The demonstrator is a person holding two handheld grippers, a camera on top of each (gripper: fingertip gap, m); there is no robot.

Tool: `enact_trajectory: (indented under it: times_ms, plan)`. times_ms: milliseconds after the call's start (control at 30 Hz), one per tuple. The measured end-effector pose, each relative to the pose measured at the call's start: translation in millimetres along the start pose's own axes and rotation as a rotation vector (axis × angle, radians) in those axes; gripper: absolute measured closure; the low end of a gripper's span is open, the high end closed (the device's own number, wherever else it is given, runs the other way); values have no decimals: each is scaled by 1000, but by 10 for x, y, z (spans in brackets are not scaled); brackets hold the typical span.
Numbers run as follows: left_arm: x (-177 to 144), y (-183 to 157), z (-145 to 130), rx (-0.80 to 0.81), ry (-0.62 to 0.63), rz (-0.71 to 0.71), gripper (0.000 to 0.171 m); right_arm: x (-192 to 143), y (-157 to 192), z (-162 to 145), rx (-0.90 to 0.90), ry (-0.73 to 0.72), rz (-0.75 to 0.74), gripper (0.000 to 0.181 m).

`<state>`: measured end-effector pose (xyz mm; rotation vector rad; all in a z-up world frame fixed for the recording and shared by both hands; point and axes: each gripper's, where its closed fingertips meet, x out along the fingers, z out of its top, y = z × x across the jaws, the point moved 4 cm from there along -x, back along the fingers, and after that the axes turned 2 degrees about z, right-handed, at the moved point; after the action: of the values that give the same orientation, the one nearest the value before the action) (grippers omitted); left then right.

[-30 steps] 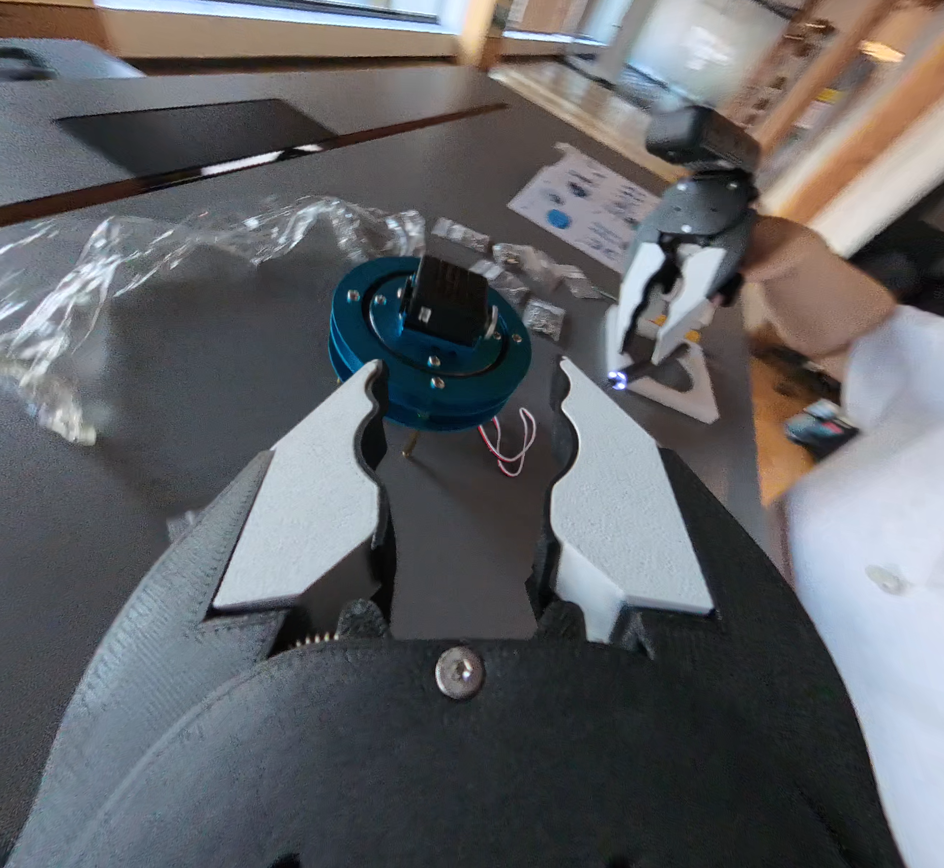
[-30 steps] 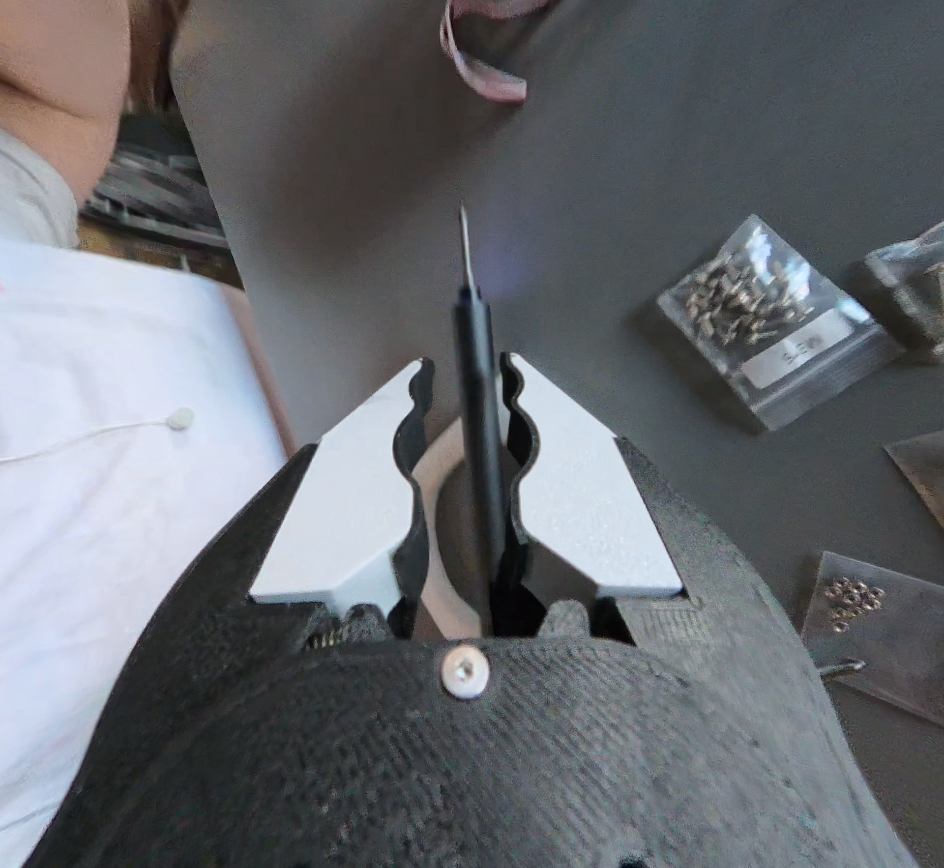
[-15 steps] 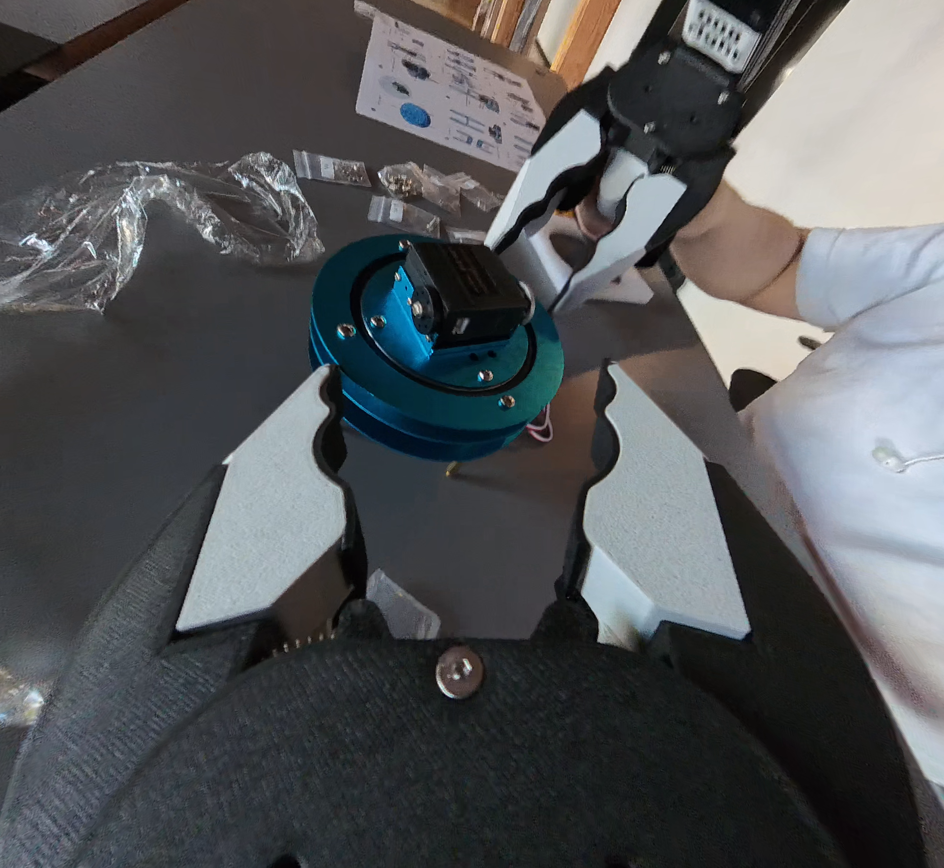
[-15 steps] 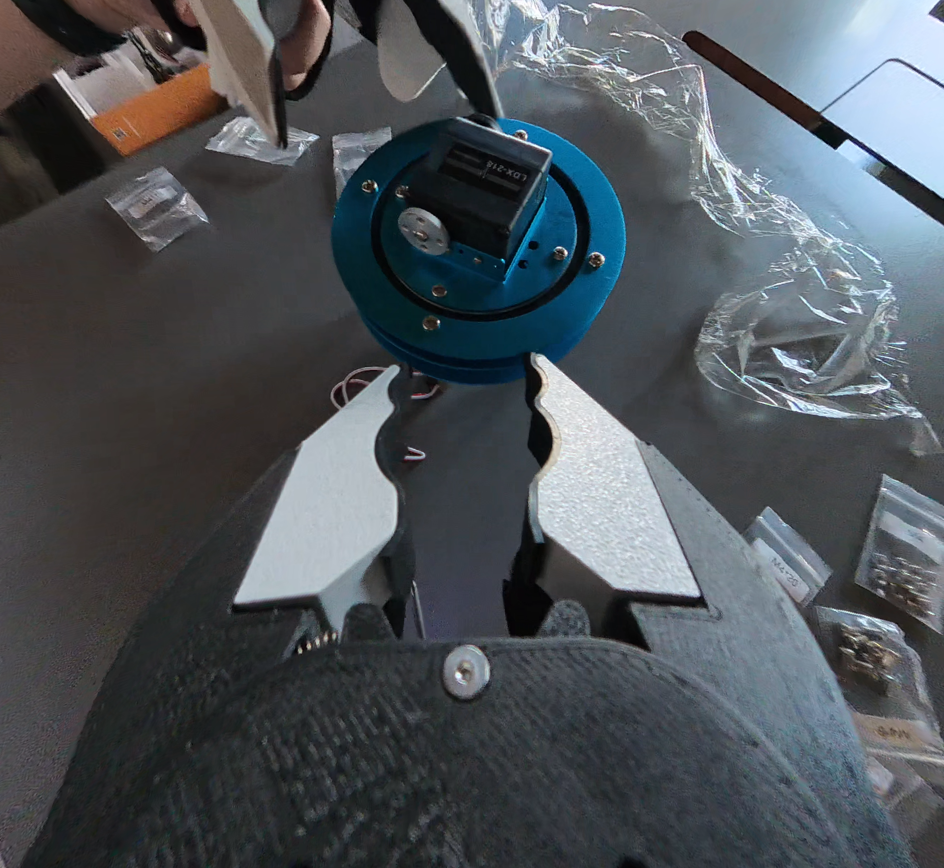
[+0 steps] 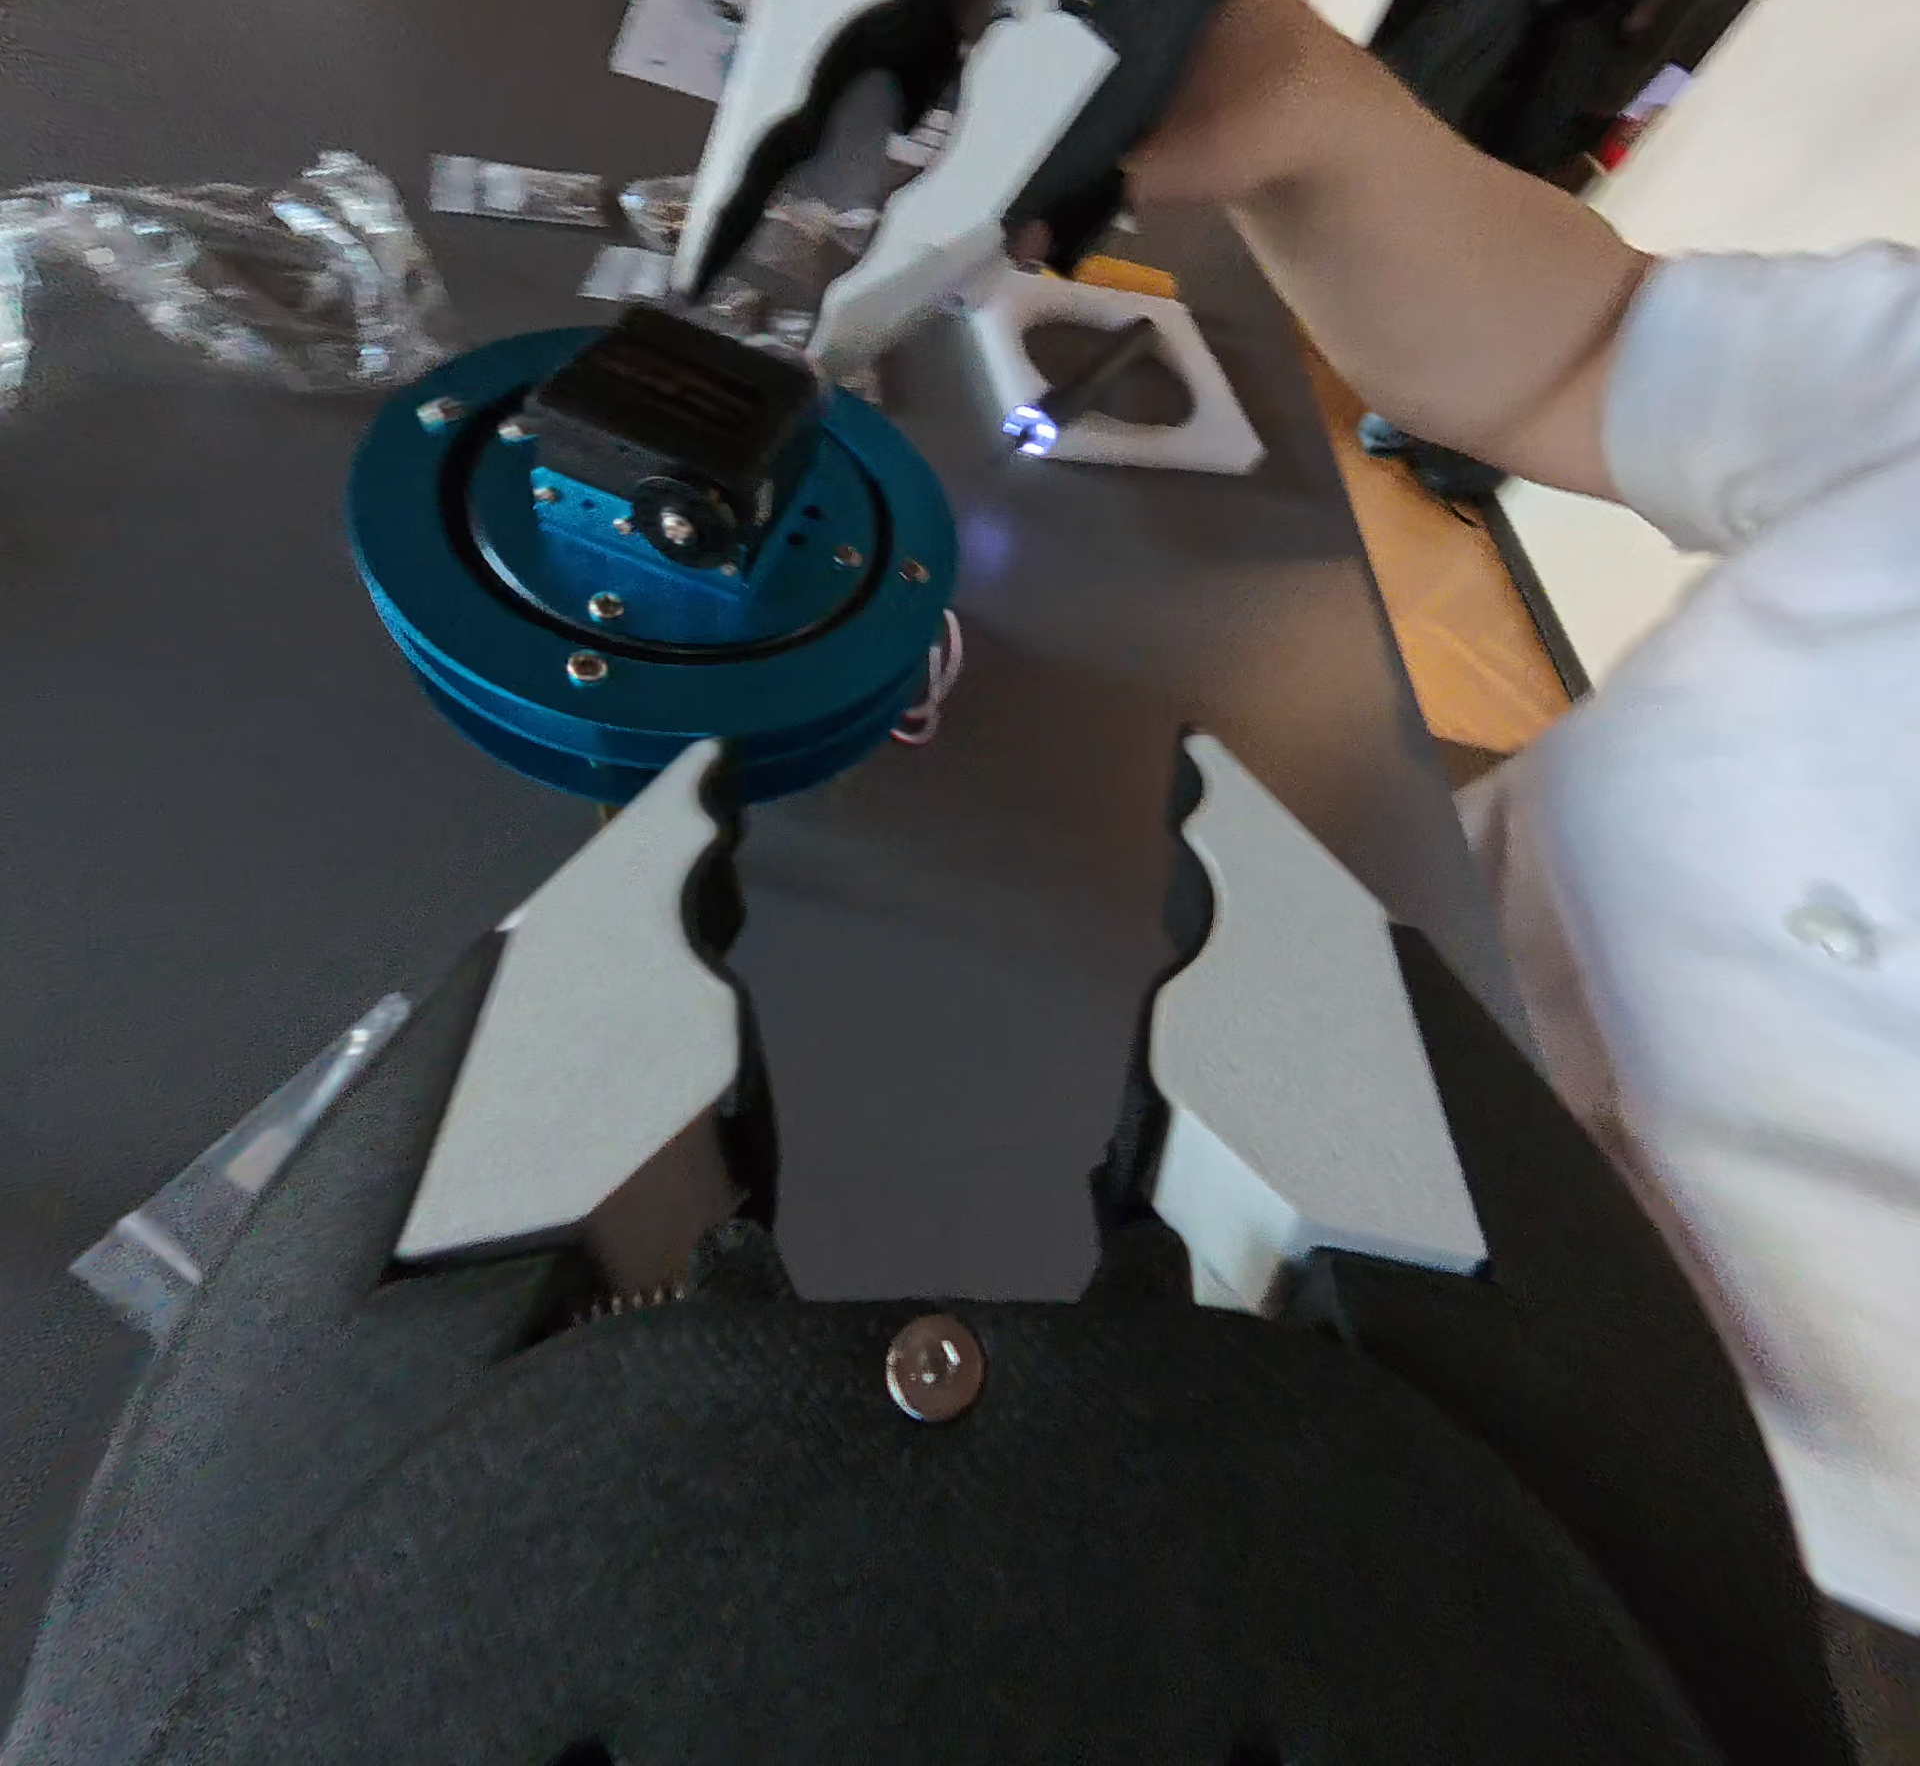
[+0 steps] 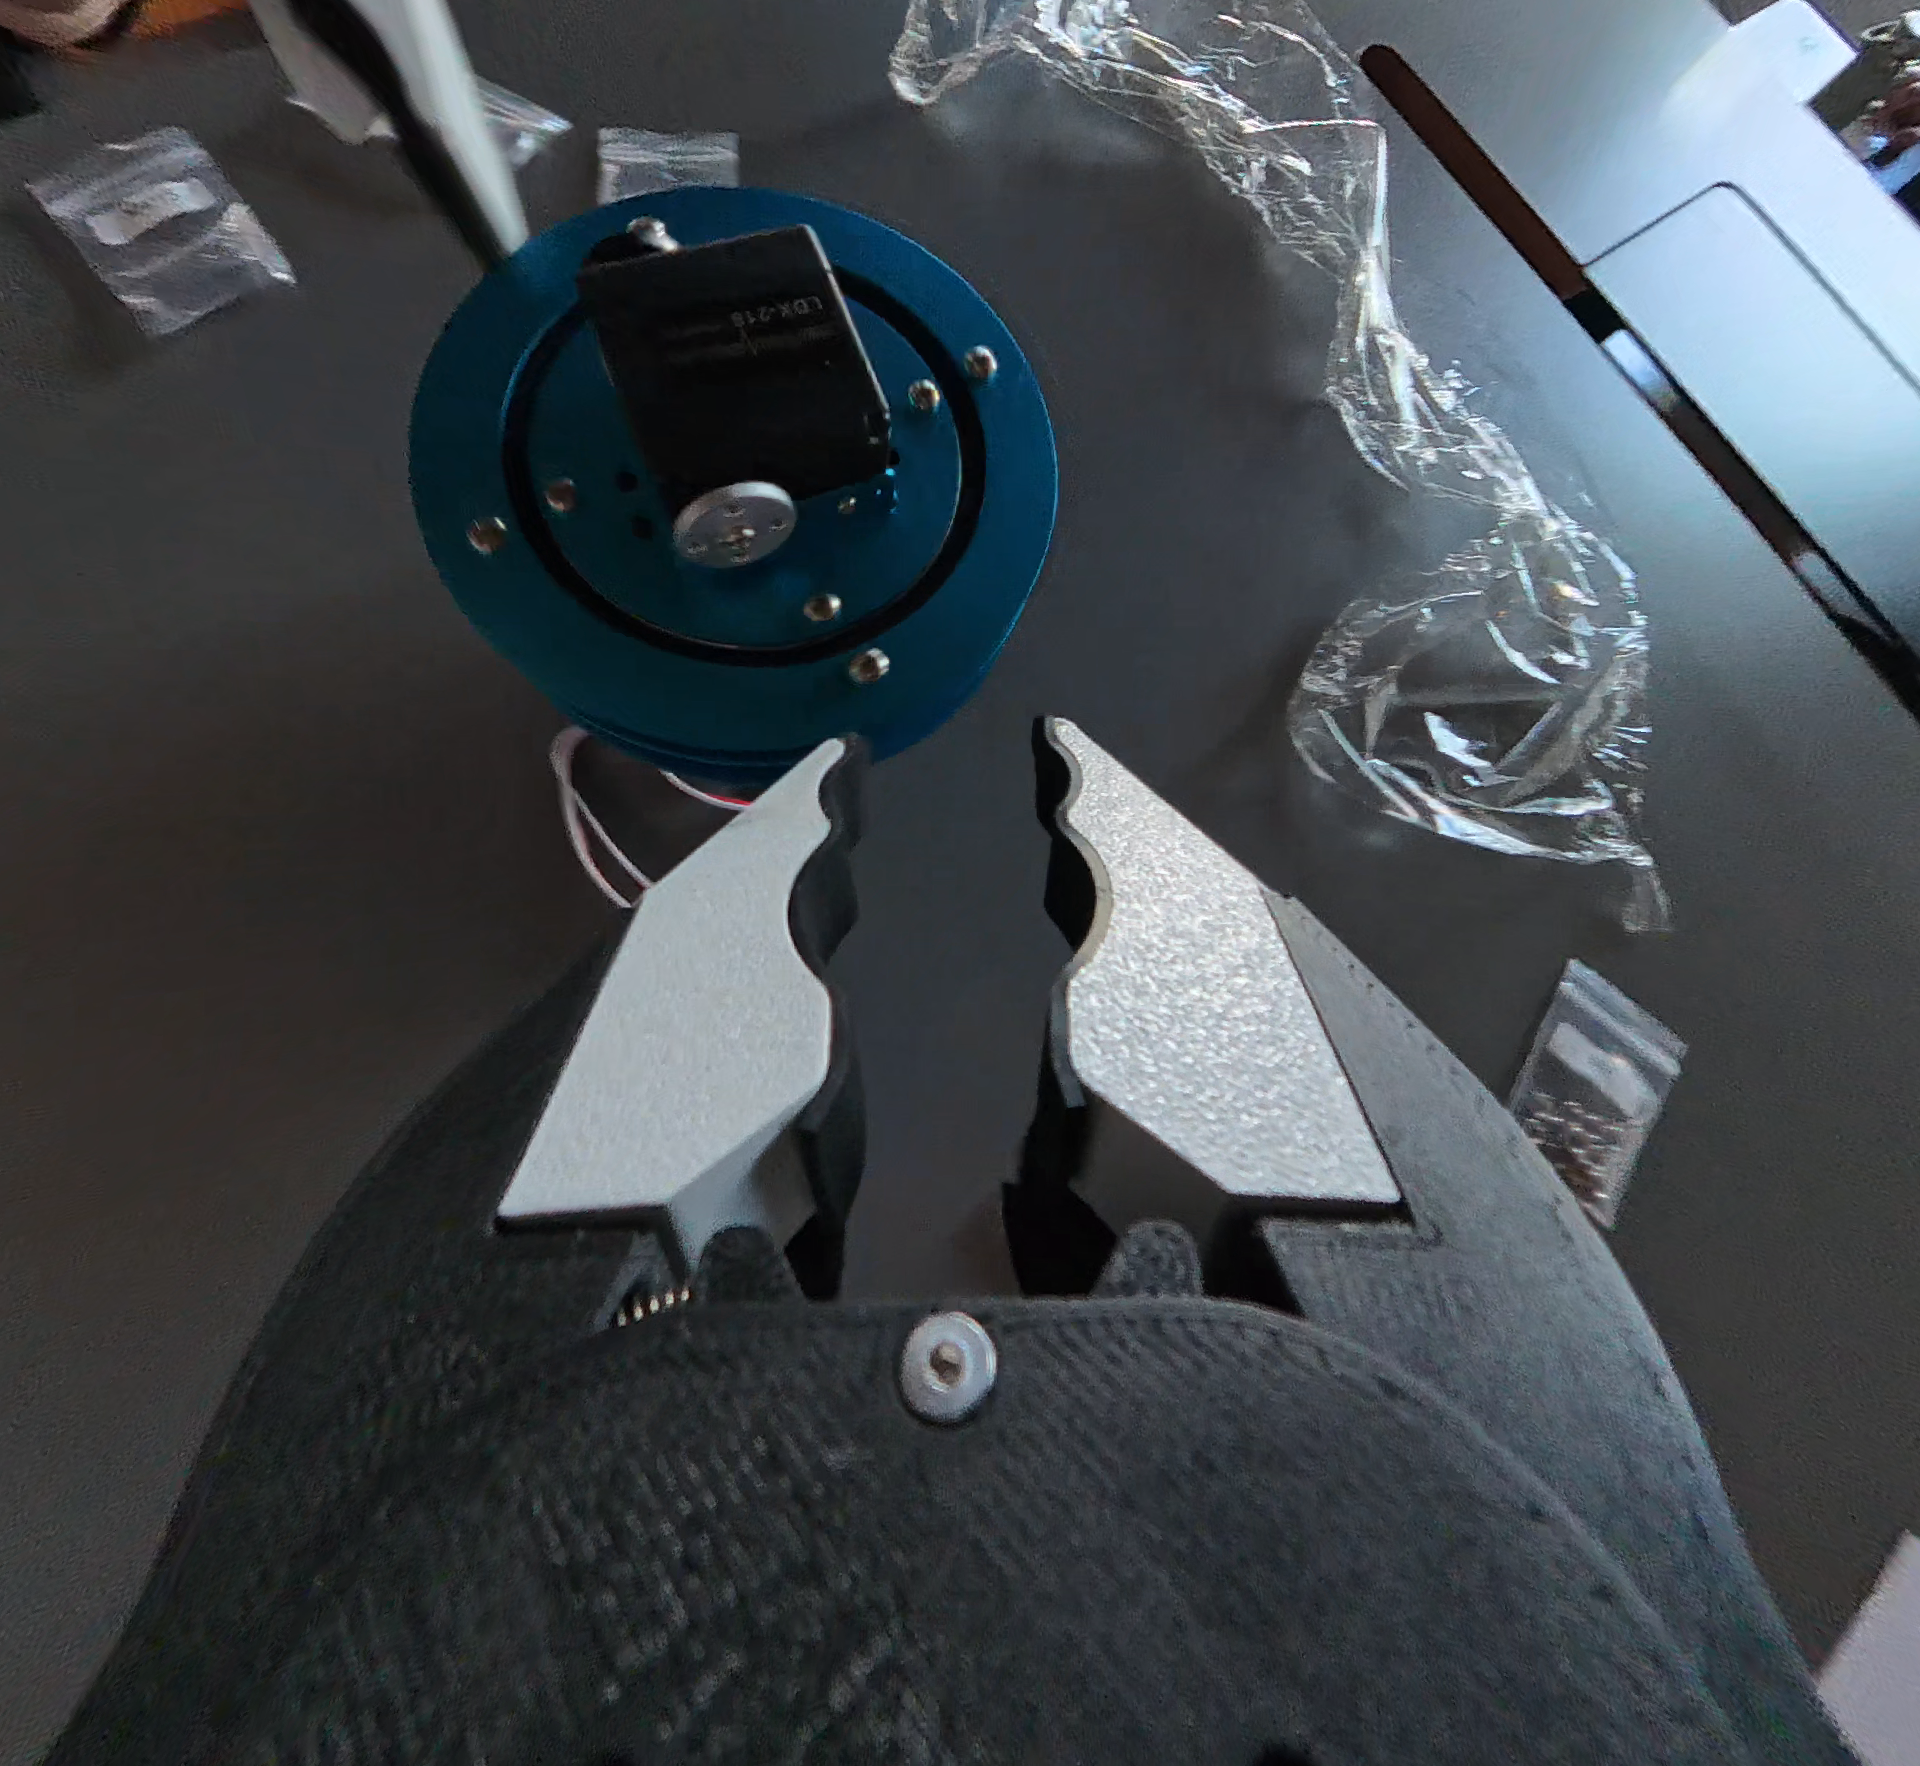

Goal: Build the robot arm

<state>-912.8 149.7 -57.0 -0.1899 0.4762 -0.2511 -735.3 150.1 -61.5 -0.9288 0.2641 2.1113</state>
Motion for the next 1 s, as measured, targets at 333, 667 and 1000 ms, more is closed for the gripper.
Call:
enact_trajectory:
  times_ms: [333, 667, 1000]
  plan:
    - [-115, 515, 163, 45, -68, -10, 61, -87, 449, -58, 14, -93, 151, 111]
    - [276, 563, -18, 70, 6, -75, 67, 35, 367, -15, -1, -157, 156, 115]
    - [296, 543, -33, 94, 3, -10, 69, 55, 331, -20, 33, -160, 218, 114]
